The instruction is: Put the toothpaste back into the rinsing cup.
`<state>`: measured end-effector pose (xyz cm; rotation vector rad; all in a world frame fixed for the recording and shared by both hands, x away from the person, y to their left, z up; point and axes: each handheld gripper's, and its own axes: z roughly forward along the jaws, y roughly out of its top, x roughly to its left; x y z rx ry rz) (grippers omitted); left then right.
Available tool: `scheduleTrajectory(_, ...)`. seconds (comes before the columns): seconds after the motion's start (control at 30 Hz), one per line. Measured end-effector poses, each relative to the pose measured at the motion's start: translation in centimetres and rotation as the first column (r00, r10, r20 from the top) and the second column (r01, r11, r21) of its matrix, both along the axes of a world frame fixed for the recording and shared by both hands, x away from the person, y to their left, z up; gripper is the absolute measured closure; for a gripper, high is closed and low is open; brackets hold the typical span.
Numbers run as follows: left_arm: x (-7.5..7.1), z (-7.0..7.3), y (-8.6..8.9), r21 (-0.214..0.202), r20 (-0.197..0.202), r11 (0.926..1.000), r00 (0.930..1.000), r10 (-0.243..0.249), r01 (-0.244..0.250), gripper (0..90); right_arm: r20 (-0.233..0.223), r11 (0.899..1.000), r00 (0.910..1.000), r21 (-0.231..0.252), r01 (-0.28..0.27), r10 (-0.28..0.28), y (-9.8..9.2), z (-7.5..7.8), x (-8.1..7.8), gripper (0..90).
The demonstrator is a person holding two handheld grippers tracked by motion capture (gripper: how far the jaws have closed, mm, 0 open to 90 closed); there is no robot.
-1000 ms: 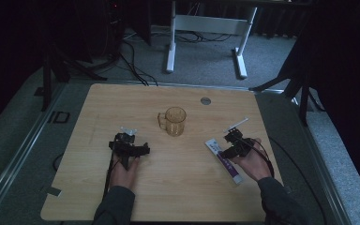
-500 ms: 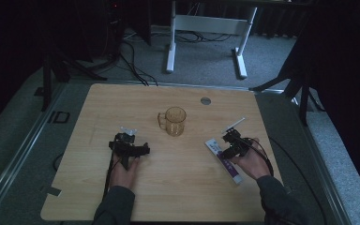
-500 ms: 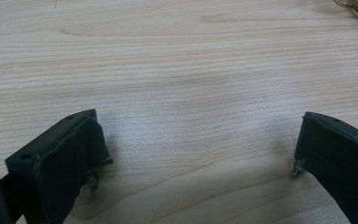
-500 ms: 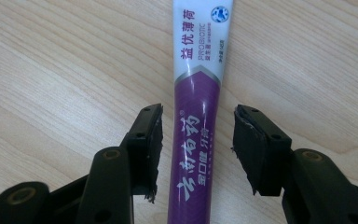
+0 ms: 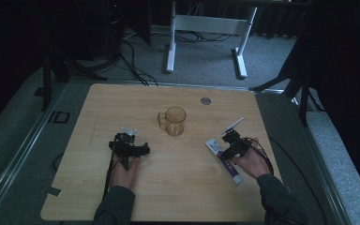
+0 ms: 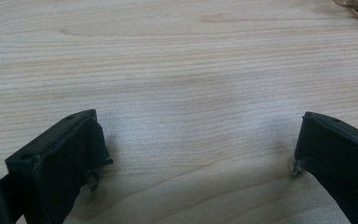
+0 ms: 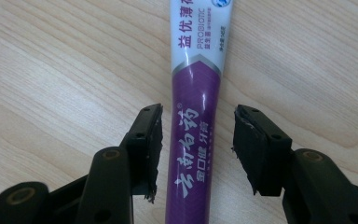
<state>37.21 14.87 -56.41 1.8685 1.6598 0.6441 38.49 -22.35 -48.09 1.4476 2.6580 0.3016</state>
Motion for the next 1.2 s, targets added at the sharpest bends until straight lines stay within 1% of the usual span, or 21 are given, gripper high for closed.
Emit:
scheduleTrajectory(0.13, 0.0, 0.0, 0.0, 0.000, 0.000, 1.0000, 1.0000, 0.000, 0.000, 0.3, -0.009, 1.000, 1.0000, -0.006, 0.003, -0.003, -0.1, -0.3, 0.1, 53.3)
scheduleTrajectory(0.23, 0.0, 0.0, 0.0, 0.000, 0.000, 1.0000, 1.0000, 0.000, 0.000, 0.3, -0.018, 1.000, 0.9998, -0.018, -0.005, 0.005, 0.0, -0.5, 0.2, 54.4)
scheduleTrajectory(0.43, 0.0, 0.0, 0.0, 0.000, 0.000, 1.0000, 1.0000, 0.000, 0.000, 0.3, -0.033, 1.000, 0.9994, -0.030, -0.006, 0.005, 0.2, -0.6, 0.4, 56.4)
scheduleTrajectory(0.67, 0.0, 0.0, 0.0, 0.000, 0.000, 1.0000, 1.0000, 0.000, 0.000, 0.3, -0.056, 0.999, 0.9984, -0.035, -0.005, 0.003, 0.4, -0.9, 0.7, 57.3)
scheduleTrajectory(0.8, 0.0, 0.0, 0.0, 0.000, 0.000, 1.0000, 1.0000, 0.000, 0.000, 0.3, -0.074, 0.999, 0.9972, -0.050, -0.007, 0.004, 0.6, -1.2, 0.8, 57.7)
scheduleTrajectory(1.0, 0.0, 0.0, 0.0, 0.000, 0.000, 1.0000, 1.0000, 0.000, 0.000, 0.3, -0.090, 0.999, 0.9959, -0.054, -0.006, 0.001, 0.7, -1.5, 1.0, 58.3)
scheduleTrajectory(1.2, 0.0, 0.0, 0.0, 0.000, 0.000, 1.0000, 1.0000, 0.000, 0.000, 0.3, -0.103, 0.998, 0.9946, -0.070, -0.009, 0.002, 0.8, -1.8, 1.1, 58.5)
